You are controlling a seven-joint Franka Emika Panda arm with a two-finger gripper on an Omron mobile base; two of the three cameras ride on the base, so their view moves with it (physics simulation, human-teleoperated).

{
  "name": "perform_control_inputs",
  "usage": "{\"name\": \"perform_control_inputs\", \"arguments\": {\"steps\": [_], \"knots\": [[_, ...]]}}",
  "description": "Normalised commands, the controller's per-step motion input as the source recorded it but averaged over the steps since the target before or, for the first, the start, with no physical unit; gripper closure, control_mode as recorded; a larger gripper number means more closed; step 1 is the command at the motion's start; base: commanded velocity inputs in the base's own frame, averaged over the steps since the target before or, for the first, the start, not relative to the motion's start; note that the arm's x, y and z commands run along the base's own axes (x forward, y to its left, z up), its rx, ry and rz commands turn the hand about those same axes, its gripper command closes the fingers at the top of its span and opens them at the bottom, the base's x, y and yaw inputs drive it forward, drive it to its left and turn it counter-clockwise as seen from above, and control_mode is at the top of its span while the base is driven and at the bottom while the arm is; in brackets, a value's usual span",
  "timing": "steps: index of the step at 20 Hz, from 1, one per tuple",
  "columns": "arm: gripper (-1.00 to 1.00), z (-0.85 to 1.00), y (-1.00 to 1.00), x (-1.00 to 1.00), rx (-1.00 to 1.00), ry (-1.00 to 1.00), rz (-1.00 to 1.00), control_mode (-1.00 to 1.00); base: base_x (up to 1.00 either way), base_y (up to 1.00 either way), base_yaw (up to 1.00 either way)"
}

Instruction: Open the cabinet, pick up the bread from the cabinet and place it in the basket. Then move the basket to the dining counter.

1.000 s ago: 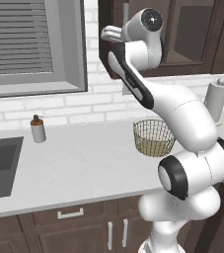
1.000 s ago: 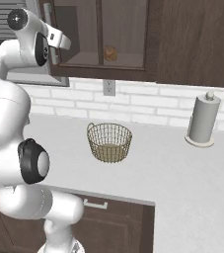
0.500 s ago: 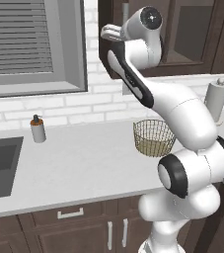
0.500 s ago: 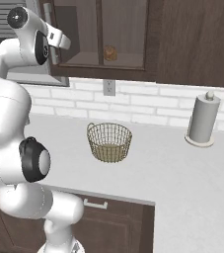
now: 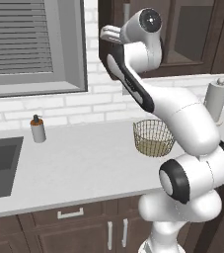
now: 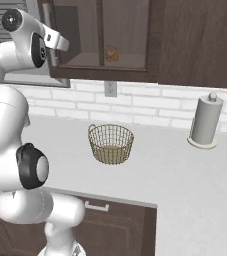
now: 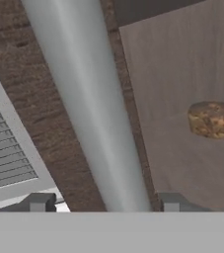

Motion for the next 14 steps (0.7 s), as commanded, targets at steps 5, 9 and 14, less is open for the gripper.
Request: {"name": "perform_control_inputs", "arguments": {"steps": [5,9,14], "knots": [[1.00,0.02,-0.26,-0.76,0.03,-0.03,0.00,-1.00,0.00,0.00,0.00],[1.00,0.21,-0.57,-1.00,0.07,0.00,0.00,-1.00,0.00,0.00,0.00],[1.00,0.28,-0.72,-1.00,0.12,0.01,0.00,-1.00,0.00,0.00,0.00]]}}
